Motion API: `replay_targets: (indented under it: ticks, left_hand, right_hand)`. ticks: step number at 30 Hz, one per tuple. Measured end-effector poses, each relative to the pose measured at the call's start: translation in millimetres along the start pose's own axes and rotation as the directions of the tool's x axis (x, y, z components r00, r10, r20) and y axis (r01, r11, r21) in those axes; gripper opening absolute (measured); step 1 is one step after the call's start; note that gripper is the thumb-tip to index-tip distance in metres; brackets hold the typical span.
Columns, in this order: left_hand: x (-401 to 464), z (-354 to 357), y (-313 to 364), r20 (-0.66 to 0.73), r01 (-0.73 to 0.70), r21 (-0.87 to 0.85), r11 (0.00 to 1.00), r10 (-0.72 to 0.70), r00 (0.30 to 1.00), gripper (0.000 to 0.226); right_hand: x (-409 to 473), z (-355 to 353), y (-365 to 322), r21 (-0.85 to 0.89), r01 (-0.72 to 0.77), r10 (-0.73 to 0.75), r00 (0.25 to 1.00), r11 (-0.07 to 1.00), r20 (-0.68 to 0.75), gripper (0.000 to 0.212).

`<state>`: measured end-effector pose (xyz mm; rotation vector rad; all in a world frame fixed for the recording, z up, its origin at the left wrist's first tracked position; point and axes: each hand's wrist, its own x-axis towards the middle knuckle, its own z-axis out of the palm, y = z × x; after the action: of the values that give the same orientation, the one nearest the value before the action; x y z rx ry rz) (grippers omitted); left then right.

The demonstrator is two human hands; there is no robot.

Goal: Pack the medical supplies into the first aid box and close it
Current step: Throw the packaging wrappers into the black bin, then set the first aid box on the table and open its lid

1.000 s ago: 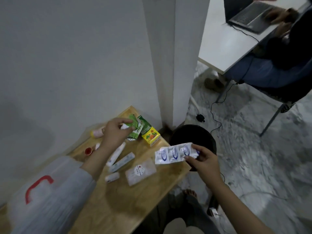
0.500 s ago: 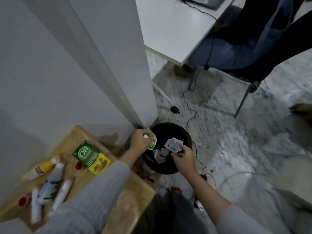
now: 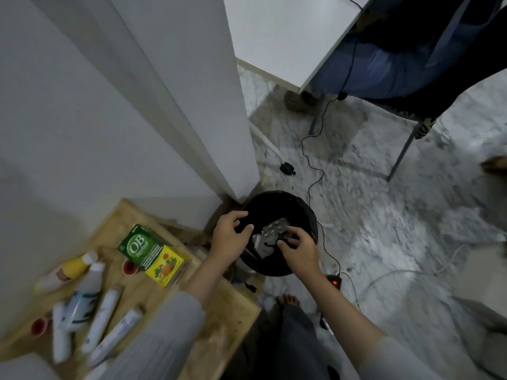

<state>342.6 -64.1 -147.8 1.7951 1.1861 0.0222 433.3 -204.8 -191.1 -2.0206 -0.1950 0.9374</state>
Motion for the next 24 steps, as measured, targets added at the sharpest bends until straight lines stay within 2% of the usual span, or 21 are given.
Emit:
replay_targets:
  ticks: [6, 11, 13, 16, 22, 24]
  left_hand:
    - [-79.7, -65.5, 5.0, -0.225, -0.143, -0.190, 0.971, 0.099, 0.969, 0.023]
    - [-159.6, -142.5, -24.3, -0.447, -0.228, -0.274, 0.934, 0.086, 0.890, 0.022]
    - [-195.2, -171.5, -42.1, -0.538, -0.247, -0.320, 0.915, 0.039, 0.842, 0.021]
    - [-249.6, -203.2, -77.1, -0.689, -0.287, -0.315, 0.905, -0.010, 0.725, 0.018]
    - [-345.1, -226.6, -177.6, -0.861, -0.259, -0.308, 0.915, -0.153, 0.485, 0.014]
    - [-369.0, -228.6, -208.9, -0.900, -0.243, -0.270, 0.932, -0.155, 0.407, 0.016]
  right_hand:
    - [-73.5, 31.8, -55.7, 0.106, 0.254, -0.258, 0.966, 0.961, 0.024, 0.035]
    - [-151.1, 81.1, -92.9, 0.179, 0.485, -0.509, 0.852, 0.856, 0.122, 0.032]
    - [-182.3, 106.3, -100.1, 0.185, 0.583, -0.610, 0.769, 0.791, 0.188, 0.031]
    - [-227.6, 142.4, -106.0, 0.229, 0.682, -0.717, 0.634, 0.695, 0.288, 0.031]
    - [-294.9, 217.1, -95.9, 0.297, 0.851, -0.855, 0.285, 0.434, 0.434, 0.032]
    - [-306.3, 240.4, -86.6, 0.296, 0.899, -0.867, 0.156, 0.323, 0.473, 0.030]
